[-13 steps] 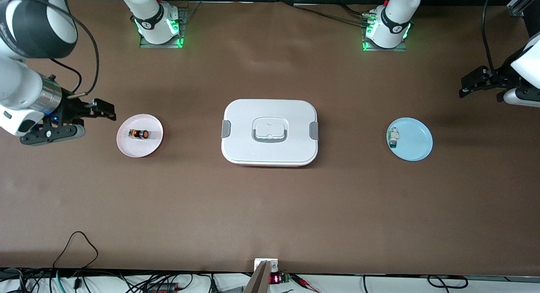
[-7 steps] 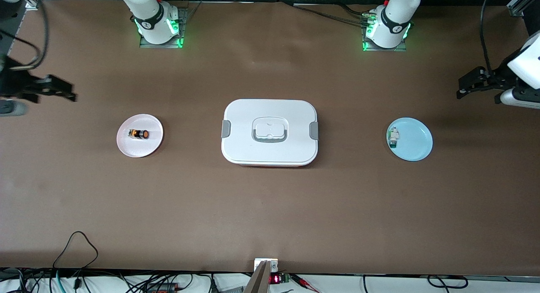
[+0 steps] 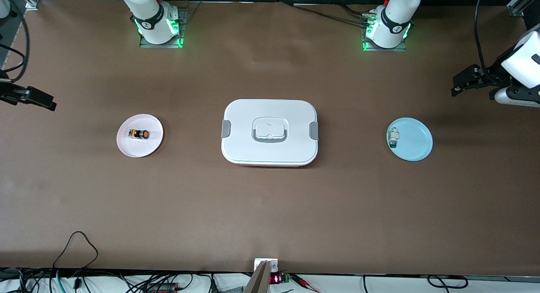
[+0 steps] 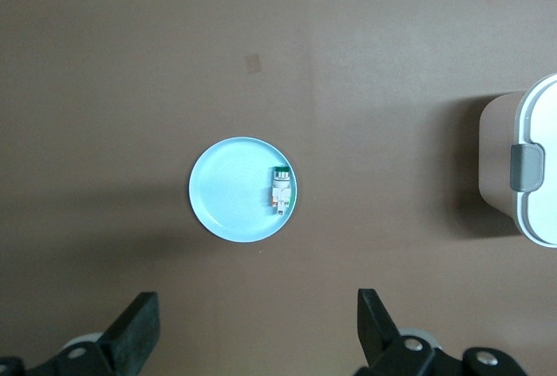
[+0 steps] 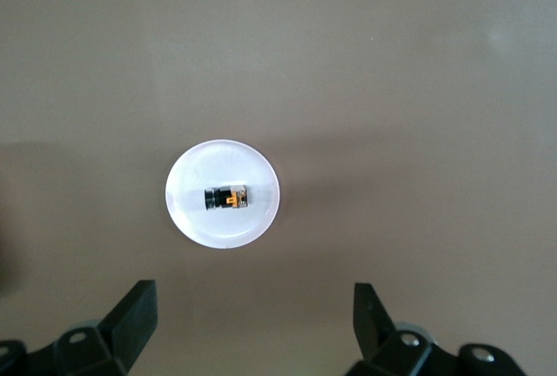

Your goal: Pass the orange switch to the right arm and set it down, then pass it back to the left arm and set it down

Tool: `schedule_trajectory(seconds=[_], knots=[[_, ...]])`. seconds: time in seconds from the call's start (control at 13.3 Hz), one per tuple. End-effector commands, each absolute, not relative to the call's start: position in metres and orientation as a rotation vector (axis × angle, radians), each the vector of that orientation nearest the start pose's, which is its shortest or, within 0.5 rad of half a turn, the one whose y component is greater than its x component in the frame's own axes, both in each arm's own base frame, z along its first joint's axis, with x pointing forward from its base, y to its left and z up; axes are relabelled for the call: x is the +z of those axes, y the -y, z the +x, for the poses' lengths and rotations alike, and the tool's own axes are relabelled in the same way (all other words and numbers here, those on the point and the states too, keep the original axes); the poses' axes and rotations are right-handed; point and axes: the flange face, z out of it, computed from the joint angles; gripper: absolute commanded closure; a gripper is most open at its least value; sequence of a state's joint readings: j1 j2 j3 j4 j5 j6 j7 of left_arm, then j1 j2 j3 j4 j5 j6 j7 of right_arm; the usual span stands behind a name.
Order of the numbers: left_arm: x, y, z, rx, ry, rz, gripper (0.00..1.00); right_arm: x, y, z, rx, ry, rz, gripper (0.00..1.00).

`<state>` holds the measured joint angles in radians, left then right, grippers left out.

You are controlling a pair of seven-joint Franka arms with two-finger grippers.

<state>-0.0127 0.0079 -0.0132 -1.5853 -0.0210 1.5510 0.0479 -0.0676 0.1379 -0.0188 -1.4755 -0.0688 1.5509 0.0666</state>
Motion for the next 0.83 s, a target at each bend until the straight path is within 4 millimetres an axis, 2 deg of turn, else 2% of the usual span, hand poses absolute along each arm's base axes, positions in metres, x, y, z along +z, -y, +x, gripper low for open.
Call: schedule_trajectory(seconds=[0.0, 0.3, 0.6, 0.75], knots=[[0.615, 0.017, 0.558, 0.08, -0.096, -3.169, 0.0, 0.579, 0.073, 0.578, 0.087, -0.291, -3.175, 0.0], [0.616, 0.013, 0.559, 0.075, -0.1, -3.163, 0.0, 0.572, 0.073, 0.576, 0.113, -0.151, -3.182, 0.0], [0.616, 0.007, 0.559, 0.075, -0.086, -3.162, 0.0, 0.563, 0.065, 0.54, 0.063, -0.143, -3.182, 0.0], [0.614, 0.0, 0.559, 0.084, -0.071, -3.162, 0.0, 0.568, 0.069, 0.541, 0.049, -0.146, -3.182, 0.0]])
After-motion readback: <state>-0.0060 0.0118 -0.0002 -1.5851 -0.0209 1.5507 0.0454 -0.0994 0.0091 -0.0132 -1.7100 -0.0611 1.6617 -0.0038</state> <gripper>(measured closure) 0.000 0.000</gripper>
